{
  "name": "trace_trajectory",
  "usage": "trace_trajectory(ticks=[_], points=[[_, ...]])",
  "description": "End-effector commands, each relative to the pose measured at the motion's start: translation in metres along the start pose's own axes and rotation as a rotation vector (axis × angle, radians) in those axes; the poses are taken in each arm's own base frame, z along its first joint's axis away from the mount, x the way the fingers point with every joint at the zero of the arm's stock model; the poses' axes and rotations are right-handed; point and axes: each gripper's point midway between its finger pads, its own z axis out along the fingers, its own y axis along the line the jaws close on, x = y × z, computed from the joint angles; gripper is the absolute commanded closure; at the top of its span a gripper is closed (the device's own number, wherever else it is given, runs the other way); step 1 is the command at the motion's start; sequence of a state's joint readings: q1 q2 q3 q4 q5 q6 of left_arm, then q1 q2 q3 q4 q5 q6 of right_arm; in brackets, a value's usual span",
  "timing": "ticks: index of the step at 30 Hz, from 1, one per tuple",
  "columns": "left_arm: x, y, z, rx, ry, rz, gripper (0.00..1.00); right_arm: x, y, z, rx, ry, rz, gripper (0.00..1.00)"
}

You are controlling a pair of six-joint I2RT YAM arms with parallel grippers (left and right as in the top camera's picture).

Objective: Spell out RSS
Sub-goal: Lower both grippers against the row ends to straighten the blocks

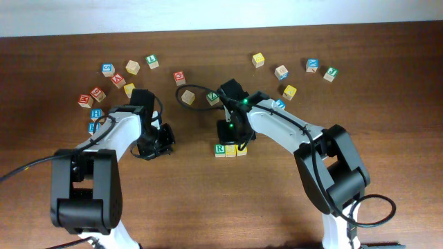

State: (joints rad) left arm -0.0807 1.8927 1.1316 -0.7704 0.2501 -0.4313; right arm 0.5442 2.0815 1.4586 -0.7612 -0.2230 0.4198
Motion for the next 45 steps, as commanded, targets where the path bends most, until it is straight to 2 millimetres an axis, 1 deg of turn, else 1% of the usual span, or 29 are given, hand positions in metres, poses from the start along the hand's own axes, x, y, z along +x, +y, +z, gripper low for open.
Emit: trace_trajectory(ticks=[1,4,6,8,10,11,12,13,14,15,17,19,22,25,27,28,31,35,38,45], points=[[-0.006,-0.002,-0.006,-0.001,-0.025,0.031,1.0,-0.009,0.008,-0.003,-0.022,-0.028,-0.003,0.96],[-0.003,-0.008,-0.004,-0.002,-0.02,0.064,1.0,-0.024,0.011,-0.018,-0.032,-0.056,0.004,0.96],[0.002,-0.014,-0.002,-0.003,-0.014,0.086,1.0,-0.036,0.009,-0.035,-0.026,-0.072,0.022,0.96],[0.007,-0.021,0.0,-0.005,-0.008,0.112,1.0,-0.047,-0.001,-0.058,0.0,-0.08,0.055,0.96],[0.012,-0.028,0.002,-0.006,-0.002,0.137,1.0,-0.051,-0.019,-0.081,0.048,-0.071,0.101,0.96],[0.013,-0.032,0.003,-0.005,-0.001,0.15,1.0,-0.049,-0.03,-0.089,0.076,-0.056,0.124,0.96],[0.016,-0.037,0.004,-0.004,-0.001,0.169,1.0,-0.043,-0.048,-0.1,0.129,-0.025,0.16,0.96],[0.018,-0.042,0.006,-0.002,-0.001,0.183,1.0,-0.034,-0.062,-0.105,0.166,0.012,0.19,0.96],[0.02,-0.045,0.006,-0.001,-0.002,0.194,1.0,-0.027,-0.071,-0.107,0.185,0.042,0.208,0.96],[0.021,-0.049,0.007,0.001,-0.004,0.207,1.0,-0.016,-0.081,-0.109,0.205,0.091,0.223,0.96],[0.025,-0.058,0.01,0.008,-0.012,0.235,1.0,0.002,-0.095,-0.105,0.225,0.166,0.22,0.96],[0.027,-0.068,0.012,0.018,-0.022,0.235,1.0,0.017,-0.101,-0.094,0.232,0.217,0.234,0.96],[0.031,-0.084,0.014,0.037,-0.039,0.243,1.0,0.03,-0.096,-0.071,0.201,0.253,0.225,0.96],[0.033,-0.096,0.016,0.055,-0.054,0.277,1.0,0.04,-0.095,-0.049,0.194,0.261,0.211,0.96],[0.037,-0.101,0.017,0.059,-0.055,0.282,1.0,0.048,-0.09,-0.034,0.135,0.277,0.226,0.96],[0.038,-0.103,0.018,0.061,-0.055,0.288,1.0,0.05,-0.087,-0.029,0.105,0.281,0.23,0.96],[0.04,-0.108,0.019,0.066,-0.059,0.303,1.0,0.052,-0.08,-0.023,0.055,0.281,0.233,0.96],[0.04,-0.111,0.019,0.079,-0.062,0.303,1.0,0.049,-0.07,-0.022,-0.001,0.278,0.235,0.96],[0.043,-0.118,0.018,0.122,-0.044,0.309,1.0,0.048,-0.068,-0.022,-0.011,0.278,0.235,0.96],[0.047,-0.121,0.018,0.134,-0.034,0.315,1.0,0.046,-0.063,-0.021,-0.045,0.274,0.235,0.96]])
